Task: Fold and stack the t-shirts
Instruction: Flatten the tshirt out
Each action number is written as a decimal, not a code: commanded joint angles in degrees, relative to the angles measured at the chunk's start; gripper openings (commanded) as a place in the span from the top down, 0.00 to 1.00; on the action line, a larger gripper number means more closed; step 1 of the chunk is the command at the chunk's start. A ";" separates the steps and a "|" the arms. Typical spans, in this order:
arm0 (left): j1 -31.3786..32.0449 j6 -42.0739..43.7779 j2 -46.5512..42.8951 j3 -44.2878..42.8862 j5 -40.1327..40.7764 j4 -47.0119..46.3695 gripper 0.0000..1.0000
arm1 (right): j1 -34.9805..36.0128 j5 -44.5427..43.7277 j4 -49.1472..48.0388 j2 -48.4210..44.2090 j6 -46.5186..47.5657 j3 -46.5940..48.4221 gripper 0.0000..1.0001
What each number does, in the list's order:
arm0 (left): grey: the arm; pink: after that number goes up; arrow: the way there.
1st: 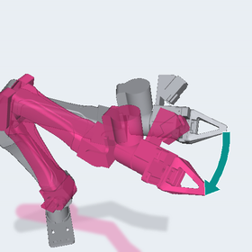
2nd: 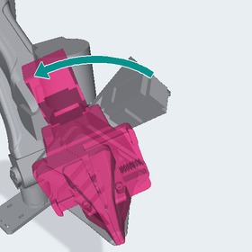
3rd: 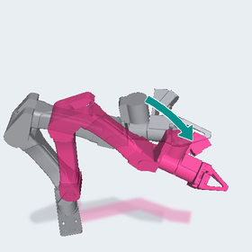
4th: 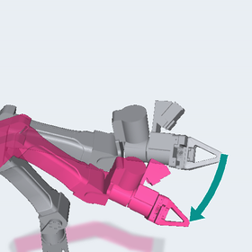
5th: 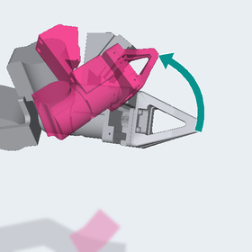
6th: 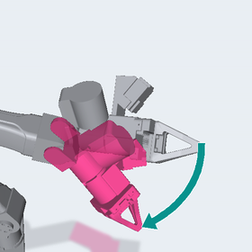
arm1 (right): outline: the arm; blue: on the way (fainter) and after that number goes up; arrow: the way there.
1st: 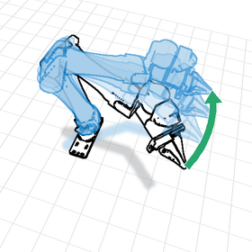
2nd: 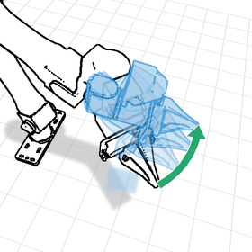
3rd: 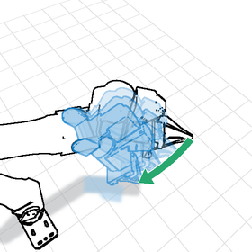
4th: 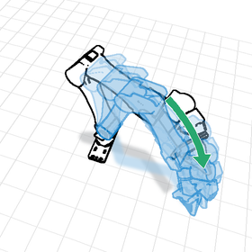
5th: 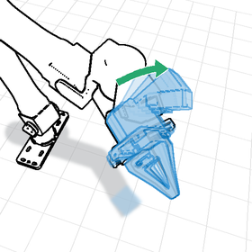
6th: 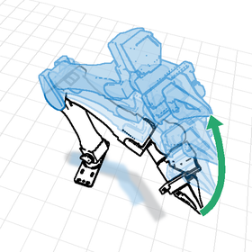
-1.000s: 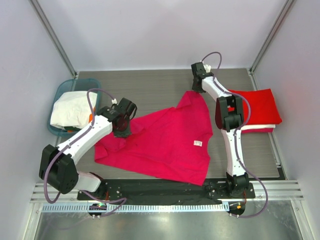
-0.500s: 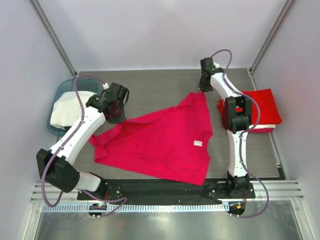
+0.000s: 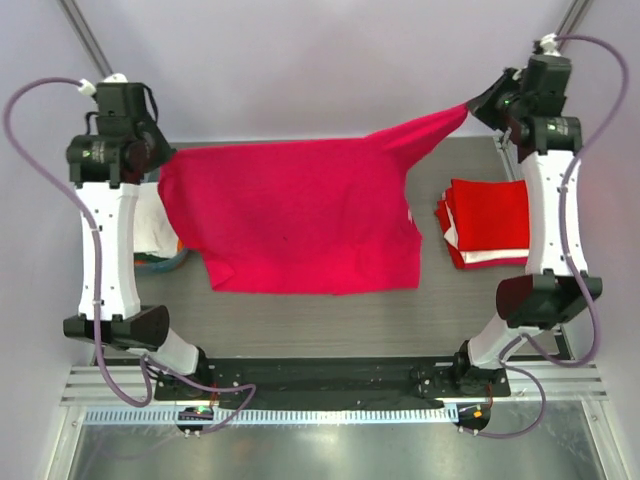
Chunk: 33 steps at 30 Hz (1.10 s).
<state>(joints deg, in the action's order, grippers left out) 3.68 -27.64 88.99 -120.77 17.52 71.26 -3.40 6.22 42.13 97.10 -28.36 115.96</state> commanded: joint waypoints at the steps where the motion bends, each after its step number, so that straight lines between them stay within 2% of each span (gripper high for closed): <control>1: -2.27 0.39 -1.45 -10.51 -2.14 4.76 1.00 | -1.52 6.87 -0.55 -7.76 -2.31 3.13 0.99; 3: -2.45 -0.57 -6.26 -9.93 -2.14 2.40 1.00 | -2.05 5.92 -1.96 -12.26 -2.40 1.91 0.99; 5: -2.45 -1.10 -11.62 -3.36 -2.75 -4.09 1.00 | -2.14 5.03 -3.19 -19.47 -1.71 0.67 0.99; 6: -2.45 -1.36 -21.83 2.85 -3.97 -9.42 1.00 | -2.14 3.73 -3.80 -24.45 -1.61 -0.20 0.99; 7: -2.45 -1.54 -21.93 5.87 -4.42 -9.48 1.00 | -2.14 3.71 -3.81 -26.76 -1.61 -0.56 0.99; 10: -2.45 -1.98 -34.73 15.17 -5.03 -20.08 1.00 | -2.14 -2.41 -5.65 -37.37 -1.17 -2.75 0.99; 12: -2.45 -1.63 -39.39 16.70 -5.56 -21.25 0.99 | -2.14 -4.45 -6.09 -41.45 -0.65 -2.93 0.99; 15: -2.45 -1.10 -41.44 15.75 -8.89 -21.52 0.99 | -2.14 -7.96 -6.27 -47.69 0.41 -1.18 0.99; 18: -2.45 -1.01 -41.00 14.87 -11.71 -21.08 0.99 | -2.14 -10.86 -6.18 -51.65 1.02 -0.21 0.99; 23: -2.45 -1.36 -37.93 15.12 -16.63 -20.73 1.00 | -2.05 -14.04 -6.09 -52.98 2.43 -0.03 0.99; 29: -2.45 -2.07 -28.20 21.53 -21.73 -23.80 0.99 | -2.05 -13.25 -6.44 -46.31 1.21 -5.03 0.99; 33: -2.45 -4.35 -17.74 23.48 -25.50 -24.59 1.00 | -2.05 -9.22 -11.25 -38.58 -2.39 -14.59 0.99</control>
<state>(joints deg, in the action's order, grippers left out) 1.52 -30.61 64.40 -98.37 -3.95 49.87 -5.28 -4.49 33.95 49.93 -28.08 107.98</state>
